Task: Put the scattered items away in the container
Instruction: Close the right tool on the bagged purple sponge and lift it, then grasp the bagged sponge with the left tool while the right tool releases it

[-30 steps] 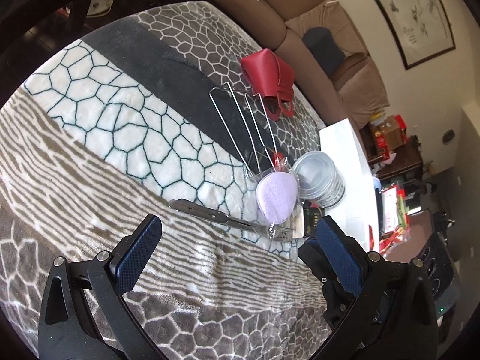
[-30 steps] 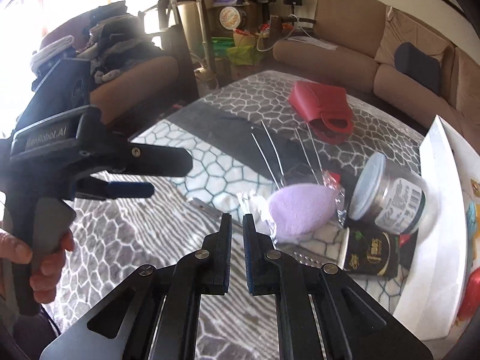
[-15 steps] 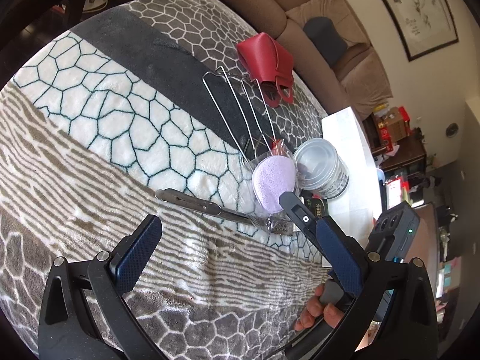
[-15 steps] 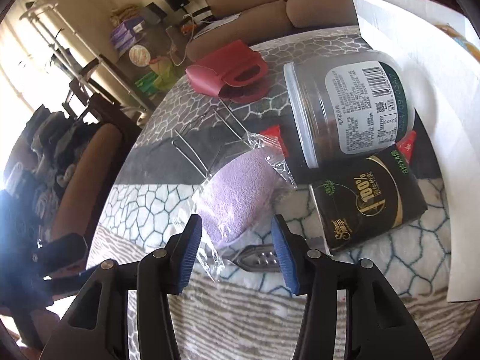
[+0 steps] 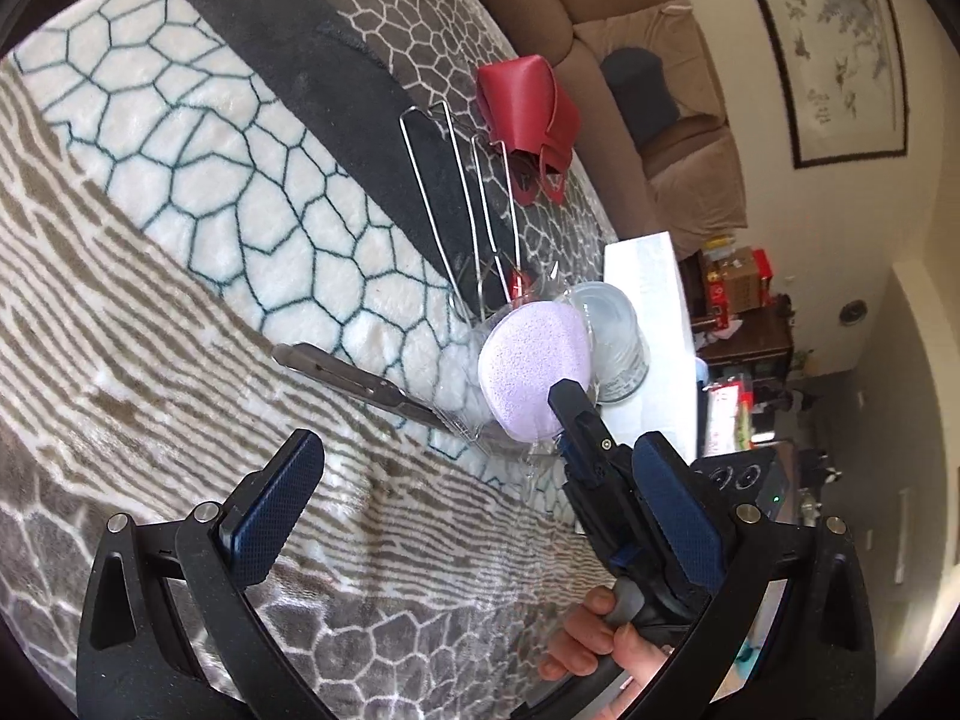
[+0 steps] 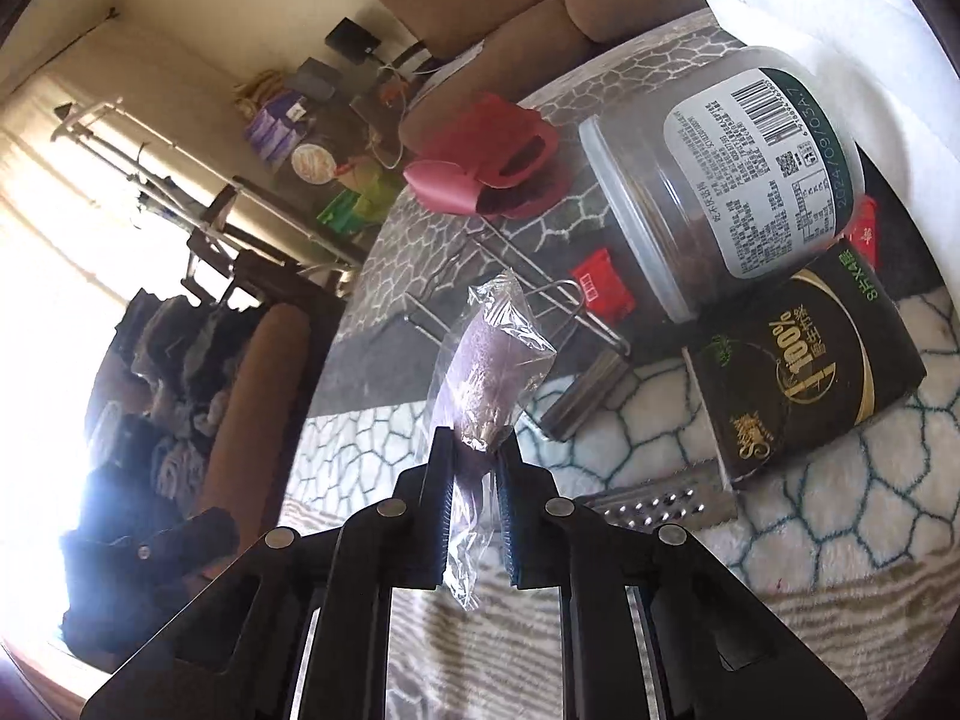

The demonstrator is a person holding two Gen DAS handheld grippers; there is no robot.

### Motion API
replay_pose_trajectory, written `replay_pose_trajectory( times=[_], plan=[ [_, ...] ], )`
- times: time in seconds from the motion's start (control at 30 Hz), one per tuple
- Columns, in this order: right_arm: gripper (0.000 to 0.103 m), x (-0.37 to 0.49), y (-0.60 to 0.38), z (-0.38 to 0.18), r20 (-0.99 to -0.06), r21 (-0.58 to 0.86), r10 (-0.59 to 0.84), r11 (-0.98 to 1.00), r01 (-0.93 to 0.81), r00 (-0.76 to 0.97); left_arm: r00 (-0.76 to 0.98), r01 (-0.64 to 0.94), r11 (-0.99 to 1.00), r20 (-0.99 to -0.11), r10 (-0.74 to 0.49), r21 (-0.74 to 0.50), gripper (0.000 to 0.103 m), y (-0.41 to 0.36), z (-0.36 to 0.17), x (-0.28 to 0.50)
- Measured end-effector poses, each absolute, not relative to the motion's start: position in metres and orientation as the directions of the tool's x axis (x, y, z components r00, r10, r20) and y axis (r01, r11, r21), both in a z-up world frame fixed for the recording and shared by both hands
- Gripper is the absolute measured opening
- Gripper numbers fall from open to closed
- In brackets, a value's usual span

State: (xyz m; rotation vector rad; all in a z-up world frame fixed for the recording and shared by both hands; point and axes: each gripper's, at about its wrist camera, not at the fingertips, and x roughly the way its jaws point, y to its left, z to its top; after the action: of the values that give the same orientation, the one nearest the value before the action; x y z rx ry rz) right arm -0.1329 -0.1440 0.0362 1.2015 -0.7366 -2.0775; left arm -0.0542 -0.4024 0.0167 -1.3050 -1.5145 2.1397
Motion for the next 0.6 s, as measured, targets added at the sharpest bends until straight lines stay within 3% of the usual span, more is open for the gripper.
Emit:
replay_pose_trajectory(
  times=[0.1,0.23,0.3,0.4,0.47,0.6],
  plan=[
    [0.013,-0.124,-0.137,0.043,-0.464,0.81,-0.811,-0.551,0.199,-0.357,-0.621,0.268,-0.391,-0.469,0.629,-0.88,0.103,-0.406,0.02,-0.052],
    [0.013,-0.114,-0.138,0.052,-0.415,0.856,-0.862,-0.478,0.196,-0.291,-0.66,0.168,-0.245,-0.294,0.692,-0.955,0.101,-0.409,0.022,-0.05],
    [0.013,-0.11,-0.139,0.054,-0.388,0.876,-0.88,-0.444,0.186,-0.275,-0.668,0.137,-0.188,-0.231,0.708,-0.973,0.092,-0.409,0.021,-0.051],
    [0.013,-0.106,-0.139,0.053,-0.337,0.911,-0.907,-0.382,0.156,-0.253,-0.664,0.134,-0.095,-0.161,0.73,-0.986,0.065,-0.408,0.012,-0.054],
    [0.013,-0.104,-0.143,0.053,-0.331,0.916,-0.912,-0.372,0.15,-0.243,-0.655,0.153,-0.064,-0.15,0.741,-0.986,0.032,-0.407,0.005,-0.057],
    [0.013,-0.1,-0.15,0.051,-0.318,0.922,-0.92,-0.356,0.15,-0.23,-0.665,0.167,-0.061,-0.158,0.73,-0.984,0.018,-0.406,0.001,-0.062]
  ],
)
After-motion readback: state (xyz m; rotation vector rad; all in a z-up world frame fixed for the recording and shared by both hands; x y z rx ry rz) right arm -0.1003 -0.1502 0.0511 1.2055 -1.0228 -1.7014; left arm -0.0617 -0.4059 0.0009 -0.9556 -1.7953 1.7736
